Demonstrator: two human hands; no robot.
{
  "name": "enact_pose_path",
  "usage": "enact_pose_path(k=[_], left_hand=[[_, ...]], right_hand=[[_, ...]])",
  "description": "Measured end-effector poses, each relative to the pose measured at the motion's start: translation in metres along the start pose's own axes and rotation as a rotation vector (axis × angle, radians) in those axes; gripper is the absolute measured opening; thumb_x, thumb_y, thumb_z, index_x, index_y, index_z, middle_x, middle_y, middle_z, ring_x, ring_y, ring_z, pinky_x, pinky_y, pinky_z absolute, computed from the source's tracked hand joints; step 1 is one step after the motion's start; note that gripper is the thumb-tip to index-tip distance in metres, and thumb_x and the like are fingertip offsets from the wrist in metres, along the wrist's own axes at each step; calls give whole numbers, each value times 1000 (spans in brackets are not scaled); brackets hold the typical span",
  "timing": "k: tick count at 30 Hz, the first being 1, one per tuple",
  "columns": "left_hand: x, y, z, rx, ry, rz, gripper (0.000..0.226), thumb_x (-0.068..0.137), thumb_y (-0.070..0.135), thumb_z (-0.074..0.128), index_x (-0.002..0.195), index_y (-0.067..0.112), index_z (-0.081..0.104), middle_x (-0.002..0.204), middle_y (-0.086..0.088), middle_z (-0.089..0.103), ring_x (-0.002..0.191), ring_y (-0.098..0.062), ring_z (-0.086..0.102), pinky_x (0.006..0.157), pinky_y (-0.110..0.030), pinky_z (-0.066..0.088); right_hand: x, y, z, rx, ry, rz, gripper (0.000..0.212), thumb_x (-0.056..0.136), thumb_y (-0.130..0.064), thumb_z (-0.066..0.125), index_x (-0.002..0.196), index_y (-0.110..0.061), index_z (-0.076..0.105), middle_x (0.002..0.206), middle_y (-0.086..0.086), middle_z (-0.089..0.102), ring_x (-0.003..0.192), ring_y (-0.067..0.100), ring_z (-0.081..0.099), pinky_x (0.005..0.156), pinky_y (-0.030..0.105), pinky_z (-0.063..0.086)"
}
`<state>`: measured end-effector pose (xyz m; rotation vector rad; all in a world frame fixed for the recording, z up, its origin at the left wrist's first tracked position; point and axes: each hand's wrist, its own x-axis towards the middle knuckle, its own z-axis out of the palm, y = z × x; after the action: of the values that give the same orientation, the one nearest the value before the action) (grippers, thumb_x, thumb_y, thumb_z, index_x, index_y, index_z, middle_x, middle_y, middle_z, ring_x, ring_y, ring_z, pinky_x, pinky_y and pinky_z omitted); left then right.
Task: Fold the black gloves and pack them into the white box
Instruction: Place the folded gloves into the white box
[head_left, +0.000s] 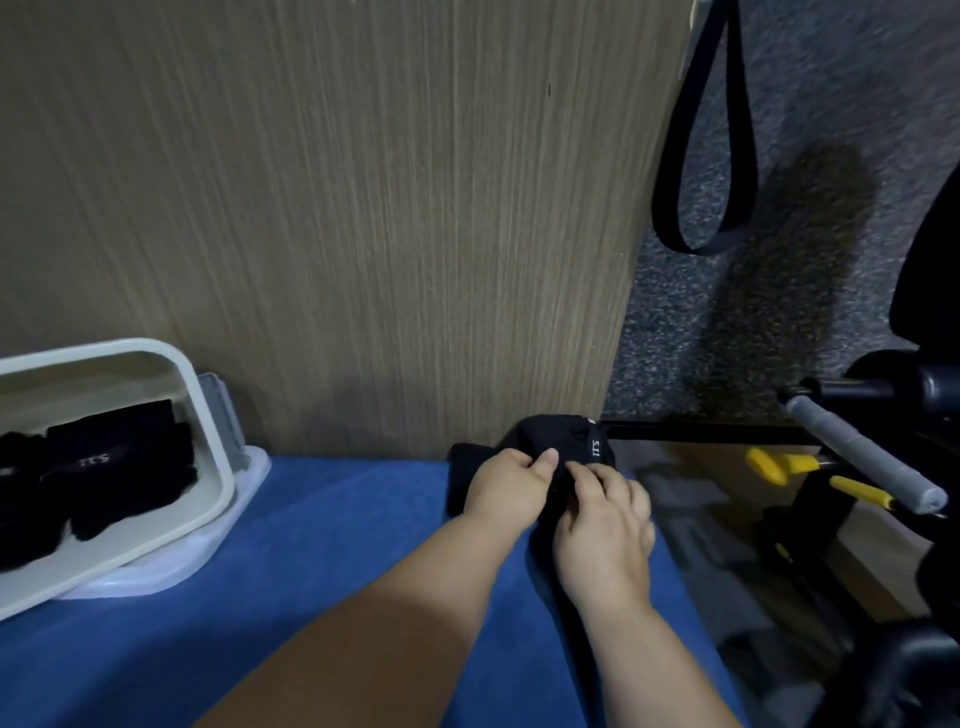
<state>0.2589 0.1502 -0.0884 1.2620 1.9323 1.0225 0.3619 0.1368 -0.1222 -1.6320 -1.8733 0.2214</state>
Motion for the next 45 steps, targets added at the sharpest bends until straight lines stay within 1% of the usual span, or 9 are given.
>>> enact_pose_path(k=[3,9,14,20,25,29,33,40,45], left_hand=[[5,3,7,-111,-8,-54,57,90,44,59,131,6,52,132,-9,57,122,-24,53,103,-33,42],[5,8,8,-240,39,-3,42,85,34,59,120,10,57,123,-3,61,111,-21,57,98,-37,47],[-2,11,-13,-503,96,65,3,82,22,58,81,21,56,76,-3,62,70,-16,56,64,-33,48],[-31,2,-71,-676,-3,54,11,67,19,61,62,26,55,74,-8,56,71,-21,52,65,-37,42],[-56,-29,-128,-652,-148,57,17,76,6,58,72,23,63,73,-6,61,69,-18,56,65,-34,44],[-76,-57,-171,-654,-191,38,17,72,8,59,84,18,65,81,-10,60,76,-22,56,65,-30,44],[-91,-82,-212,-703,-136,5,21,65,13,60,83,20,68,85,-15,59,83,-27,52,68,-33,38],[-103,-132,-275,-777,94,-45,17,86,-2,52,90,9,65,80,-14,66,75,-26,63,72,-36,49],[-104,-159,-306,-813,279,-100,12,87,0,56,92,8,63,84,-19,68,77,-33,66,79,-53,53]], right_hand=[[1,2,0,-3,3,-5,51,93,-15,44,141,-32,40,147,-9,34,132,15,15,105,36,23],[2,2,-2,131,220,-15,37,92,-20,49,127,-28,56,131,-6,53,124,15,27,99,42,27],[2,-1,-9,295,383,-79,49,89,-44,32,122,-17,57,120,1,58,119,27,42,99,38,26],[-3,-17,-19,489,330,-143,62,86,-54,34,129,-13,53,128,6,55,123,25,41,104,30,25],[-9,-56,-35,822,2,-130,56,73,-64,52,124,-44,53,134,-11,51,126,10,46,108,38,38],[-16,-103,-33,963,-373,-236,42,84,-30,70,119,-49,58,129,-23,55,121,-5,48,100,24,41],[-25,-152,-17,1067,-728,-210,44,85,-10,68,121,-34,60,124,-8,64,116,8,59,96,28,46],[-54,-226,29,1275,-1013,71,47,71,-18,72,115,-7,64,108,22,69,90,29,67,75,36,55],[-69,-267,59,1310,-1105,108,41,74,-12,72,112,2,64,97,22,69,77,29,67,61,32,55]])
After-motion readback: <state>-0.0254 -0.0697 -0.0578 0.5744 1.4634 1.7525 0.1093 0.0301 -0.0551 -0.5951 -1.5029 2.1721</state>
